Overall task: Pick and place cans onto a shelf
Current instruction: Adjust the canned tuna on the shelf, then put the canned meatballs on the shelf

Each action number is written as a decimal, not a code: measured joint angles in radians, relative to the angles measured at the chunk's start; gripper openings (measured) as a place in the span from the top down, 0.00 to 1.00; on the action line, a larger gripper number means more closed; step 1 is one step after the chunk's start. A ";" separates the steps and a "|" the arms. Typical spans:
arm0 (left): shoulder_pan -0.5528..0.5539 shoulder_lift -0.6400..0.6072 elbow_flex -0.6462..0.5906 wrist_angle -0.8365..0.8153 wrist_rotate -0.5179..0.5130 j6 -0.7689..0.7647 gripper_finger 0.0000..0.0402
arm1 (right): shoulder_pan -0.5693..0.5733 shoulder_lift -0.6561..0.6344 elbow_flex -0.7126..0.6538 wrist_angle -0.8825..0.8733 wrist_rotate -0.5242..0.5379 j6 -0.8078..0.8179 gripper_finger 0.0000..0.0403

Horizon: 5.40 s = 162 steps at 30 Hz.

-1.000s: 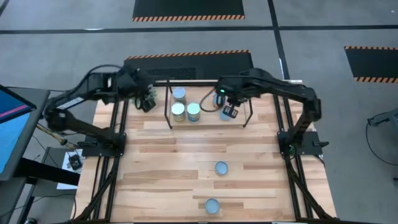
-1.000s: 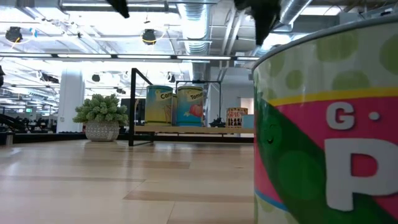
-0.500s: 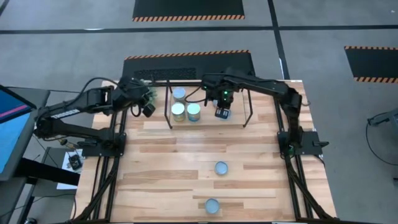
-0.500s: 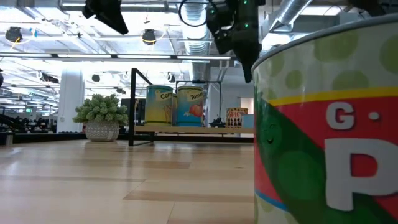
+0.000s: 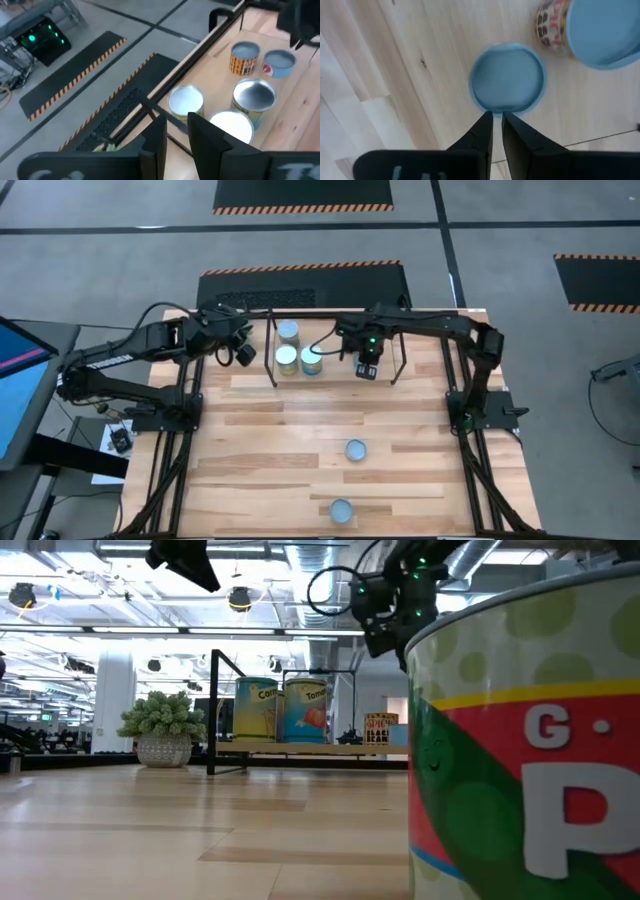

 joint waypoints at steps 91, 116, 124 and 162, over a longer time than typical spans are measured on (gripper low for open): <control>0.000 0.002 0.000 0.059 -0.007 0.001 0.83 | -0.224 -0.048 -0.164 0.281 0.102 -0.051 0.84; 0.000 0.002 0.001 0.059 -0.007 0.054 0.83 | 0.274 -0.050 0.137 -0.098 -0.183 0.095 0.84; 0.000 0.002 0.001 0.059 0.004 0.102 0.83 | 0.466 -0.049 -0.084 0.160 -0.184 0.491 0.84; 0.000 0.001 0.001 0.058 0.051 0.120 0.83 | 0.599 0.069 -0.334 0.521 -0.117 0.806 0.47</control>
